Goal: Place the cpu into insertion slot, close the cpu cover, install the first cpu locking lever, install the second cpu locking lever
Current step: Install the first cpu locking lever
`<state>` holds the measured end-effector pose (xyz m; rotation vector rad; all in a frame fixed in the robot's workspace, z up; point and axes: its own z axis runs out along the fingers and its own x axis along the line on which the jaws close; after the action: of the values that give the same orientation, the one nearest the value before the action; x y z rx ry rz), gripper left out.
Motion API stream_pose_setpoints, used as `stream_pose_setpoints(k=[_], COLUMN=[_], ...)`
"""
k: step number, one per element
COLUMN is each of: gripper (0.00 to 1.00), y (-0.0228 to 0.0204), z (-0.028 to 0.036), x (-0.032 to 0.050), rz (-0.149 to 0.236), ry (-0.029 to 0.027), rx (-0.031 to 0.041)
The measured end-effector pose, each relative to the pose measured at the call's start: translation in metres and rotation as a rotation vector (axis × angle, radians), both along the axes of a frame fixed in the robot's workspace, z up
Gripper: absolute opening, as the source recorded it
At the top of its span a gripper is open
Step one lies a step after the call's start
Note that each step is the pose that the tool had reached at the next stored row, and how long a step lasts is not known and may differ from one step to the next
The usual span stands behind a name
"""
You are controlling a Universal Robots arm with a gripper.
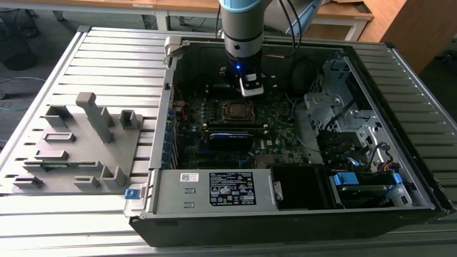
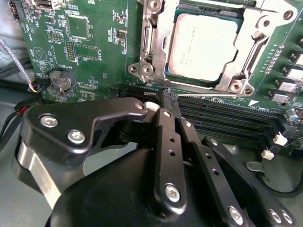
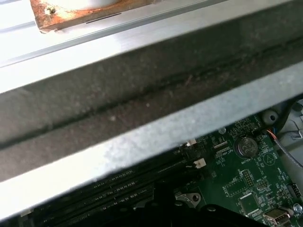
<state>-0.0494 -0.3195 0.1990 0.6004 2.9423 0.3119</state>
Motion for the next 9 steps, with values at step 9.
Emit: stream_pose_setpoints(k=[9], gripper=[0.11], y=[0.0008], z=[-0.0002], x=[-0.0011], rz=[0.0], ry=[-0.0056], rx=[0.0049])
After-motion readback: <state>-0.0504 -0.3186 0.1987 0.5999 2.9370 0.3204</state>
